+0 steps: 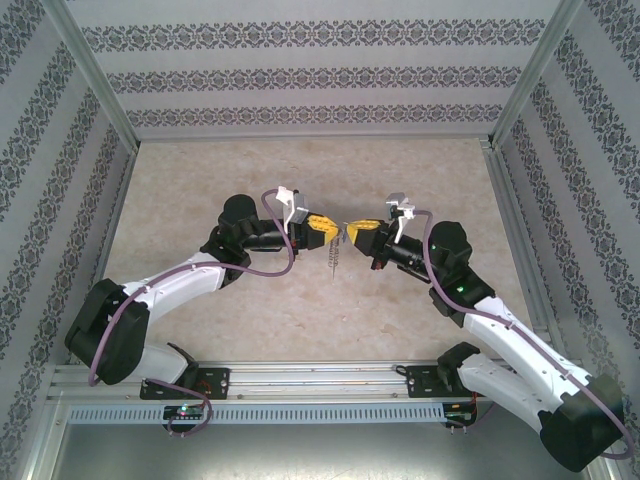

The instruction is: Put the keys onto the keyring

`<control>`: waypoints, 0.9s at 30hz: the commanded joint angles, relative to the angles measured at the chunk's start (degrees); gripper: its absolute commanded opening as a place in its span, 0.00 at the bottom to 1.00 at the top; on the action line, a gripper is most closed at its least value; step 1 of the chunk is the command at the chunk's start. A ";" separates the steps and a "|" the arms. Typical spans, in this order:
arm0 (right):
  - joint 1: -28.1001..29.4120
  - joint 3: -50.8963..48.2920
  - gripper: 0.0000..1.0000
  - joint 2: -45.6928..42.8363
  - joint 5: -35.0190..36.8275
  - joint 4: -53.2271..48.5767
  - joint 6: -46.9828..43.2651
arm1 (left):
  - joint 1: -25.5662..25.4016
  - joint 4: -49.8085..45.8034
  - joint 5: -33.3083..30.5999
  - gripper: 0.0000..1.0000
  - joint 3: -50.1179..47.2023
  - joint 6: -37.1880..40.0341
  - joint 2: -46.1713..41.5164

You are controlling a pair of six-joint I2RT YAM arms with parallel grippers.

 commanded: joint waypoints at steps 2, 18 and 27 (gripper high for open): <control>0.74 1.84 0.00 0.56 0.22 2.41 -0.99 | -0.93 0.43 0.50 0.00 2.23 0.86 -0.09; 1.09 2.10 0.00 1.83 0.99 3.09 -1.14 | -1.37 0.25 1.05 0.00 2.87 0.88 0.66; 0.31 0.99 0.00 1.75 2.40 2.26 -1.82 | -1.46 0.96 0.45 0.00 2.41 0.80 0.08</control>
